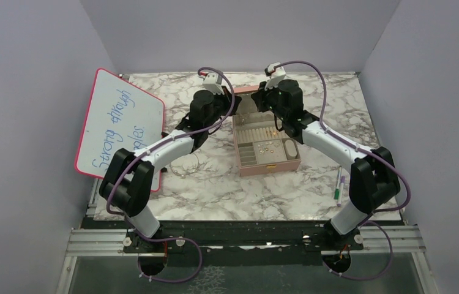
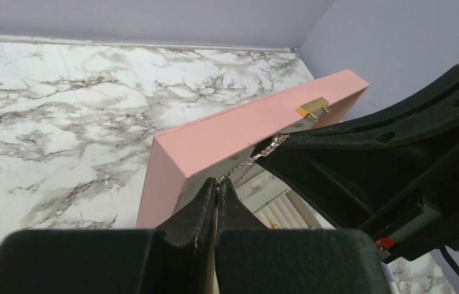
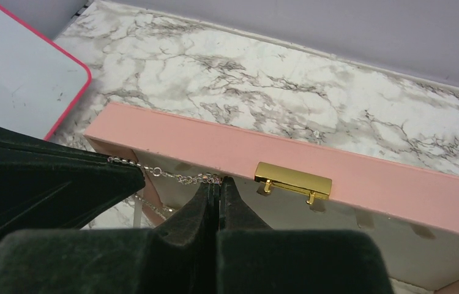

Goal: Organize the mixed jewelry
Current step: Place the jewelry in the jewelry box.

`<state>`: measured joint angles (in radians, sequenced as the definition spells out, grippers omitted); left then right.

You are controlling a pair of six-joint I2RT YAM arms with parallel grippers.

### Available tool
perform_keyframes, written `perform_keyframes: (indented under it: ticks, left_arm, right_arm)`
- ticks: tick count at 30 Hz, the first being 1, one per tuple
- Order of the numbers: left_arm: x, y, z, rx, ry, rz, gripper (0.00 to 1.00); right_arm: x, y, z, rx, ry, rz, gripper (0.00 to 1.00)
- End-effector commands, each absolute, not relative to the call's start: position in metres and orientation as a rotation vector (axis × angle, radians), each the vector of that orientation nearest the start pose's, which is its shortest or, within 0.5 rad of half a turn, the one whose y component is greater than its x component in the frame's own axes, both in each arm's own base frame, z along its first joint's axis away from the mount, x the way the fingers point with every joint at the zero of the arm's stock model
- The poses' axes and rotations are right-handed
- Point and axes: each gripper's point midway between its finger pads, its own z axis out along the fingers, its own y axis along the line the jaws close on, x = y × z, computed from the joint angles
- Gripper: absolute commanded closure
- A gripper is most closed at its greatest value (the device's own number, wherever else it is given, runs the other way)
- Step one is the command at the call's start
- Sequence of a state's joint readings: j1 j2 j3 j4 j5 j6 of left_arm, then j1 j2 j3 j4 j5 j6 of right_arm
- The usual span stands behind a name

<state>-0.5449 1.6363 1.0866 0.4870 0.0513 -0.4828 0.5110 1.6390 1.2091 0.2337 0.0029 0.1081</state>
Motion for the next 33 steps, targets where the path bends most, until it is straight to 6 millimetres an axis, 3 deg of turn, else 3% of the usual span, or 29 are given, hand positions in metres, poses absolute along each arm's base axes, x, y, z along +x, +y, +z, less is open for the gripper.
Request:
perform_keyframes:
  ticks: [1, 9, 25, 33]
  left_arm:
    - [0.445, -0.288, 0.248, -0.037, 1.734, -0.805, 1.0]
    - [0.451, -0.298, 0.234, -0.117, 1.81, -0.856, 1.0]
    - [0.47, -0.299, 0.245, -0.278, 1.82, -0.871, 1.0]
    - [0.476, -0.3, 0.24, -0.337, 1.84, -0.867, 1.0]
  right_arm:
    - [0.468, 0.246, 0.239, -0.275, 1.786, 0.365, 0.99]
    - [0.472, 0.244, 0.237, -0.246, 1.823, 0.345, 0.99]
    - [0.473, 0.238, 0.232, -0.089, 1.896, 0.36, 0.98]
    - [0.475, 0.233, 0.223, -0.015, 1.951, 0.341, 0.96]
